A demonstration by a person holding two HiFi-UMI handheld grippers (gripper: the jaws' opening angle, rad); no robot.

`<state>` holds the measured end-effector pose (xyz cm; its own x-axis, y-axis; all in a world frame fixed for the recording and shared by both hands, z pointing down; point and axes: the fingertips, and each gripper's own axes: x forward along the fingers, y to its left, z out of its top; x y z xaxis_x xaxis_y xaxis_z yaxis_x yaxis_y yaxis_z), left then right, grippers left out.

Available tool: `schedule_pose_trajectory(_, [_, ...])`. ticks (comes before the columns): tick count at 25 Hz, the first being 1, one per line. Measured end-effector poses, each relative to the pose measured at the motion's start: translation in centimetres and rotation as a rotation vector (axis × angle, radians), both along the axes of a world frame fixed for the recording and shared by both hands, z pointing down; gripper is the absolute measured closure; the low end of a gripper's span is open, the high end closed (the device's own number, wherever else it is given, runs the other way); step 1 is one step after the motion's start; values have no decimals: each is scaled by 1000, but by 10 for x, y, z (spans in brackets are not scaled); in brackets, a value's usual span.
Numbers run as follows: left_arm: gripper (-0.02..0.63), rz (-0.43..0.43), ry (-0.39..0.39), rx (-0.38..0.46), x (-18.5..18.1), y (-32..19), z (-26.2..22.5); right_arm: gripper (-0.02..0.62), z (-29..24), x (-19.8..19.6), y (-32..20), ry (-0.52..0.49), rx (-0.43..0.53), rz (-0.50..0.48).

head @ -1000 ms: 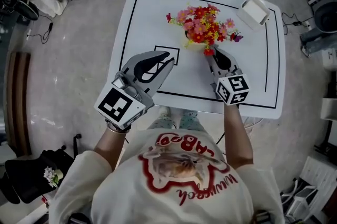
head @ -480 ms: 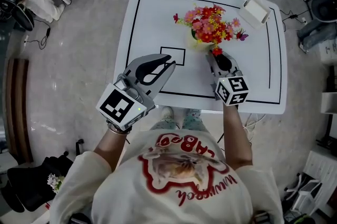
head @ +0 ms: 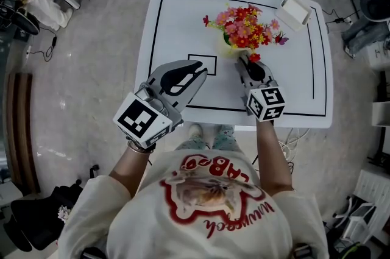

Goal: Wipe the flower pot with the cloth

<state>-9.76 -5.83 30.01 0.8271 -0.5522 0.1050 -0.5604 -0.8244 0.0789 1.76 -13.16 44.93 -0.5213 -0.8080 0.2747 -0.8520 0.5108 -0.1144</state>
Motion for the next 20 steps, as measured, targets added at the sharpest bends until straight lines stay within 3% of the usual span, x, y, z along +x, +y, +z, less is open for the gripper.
schedule_pose_trajectory(20, [549,25,22,-12,-22,3,9,551,-39,-44,20,-37,64,-35])
